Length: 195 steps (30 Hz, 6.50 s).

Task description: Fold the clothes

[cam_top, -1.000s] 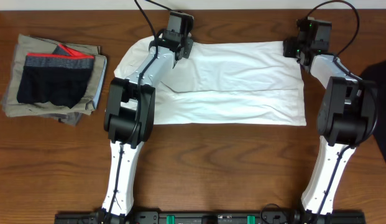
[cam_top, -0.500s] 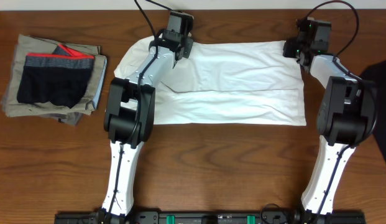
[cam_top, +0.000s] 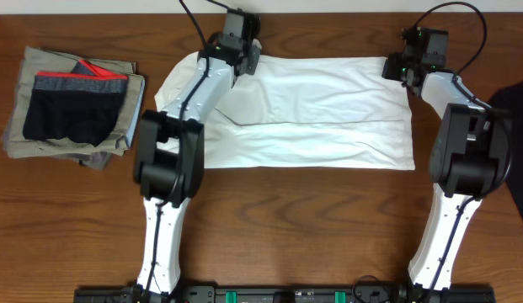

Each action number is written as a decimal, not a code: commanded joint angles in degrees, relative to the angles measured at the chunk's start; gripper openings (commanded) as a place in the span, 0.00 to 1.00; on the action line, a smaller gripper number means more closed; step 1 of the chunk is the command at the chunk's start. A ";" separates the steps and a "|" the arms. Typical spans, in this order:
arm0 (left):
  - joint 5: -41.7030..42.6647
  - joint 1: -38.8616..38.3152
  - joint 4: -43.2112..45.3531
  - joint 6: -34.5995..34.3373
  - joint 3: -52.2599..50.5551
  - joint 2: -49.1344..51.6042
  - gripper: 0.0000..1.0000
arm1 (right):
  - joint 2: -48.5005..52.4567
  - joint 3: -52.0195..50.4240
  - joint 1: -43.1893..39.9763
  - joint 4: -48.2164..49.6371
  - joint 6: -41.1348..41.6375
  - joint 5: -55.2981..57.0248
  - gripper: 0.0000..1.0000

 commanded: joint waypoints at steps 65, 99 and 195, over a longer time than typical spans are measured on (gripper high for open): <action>3.93 0.26 3.41 15.41 0.39 3.74 0.61 | -15.93 0.44 -0.85 -29.94 7.43 1.84 0.01; -0.35 0.46 1.36 7.76 0.42 1.01 0.24 | -15.93 0.44 -0.92 -29.97 7.48 2.14 0.01; -9.44 -2.82 2.56 14.10 0.39 4.20 0.33 | -21.94 0.44 1.57 -40.19 9.16 8.04 0.01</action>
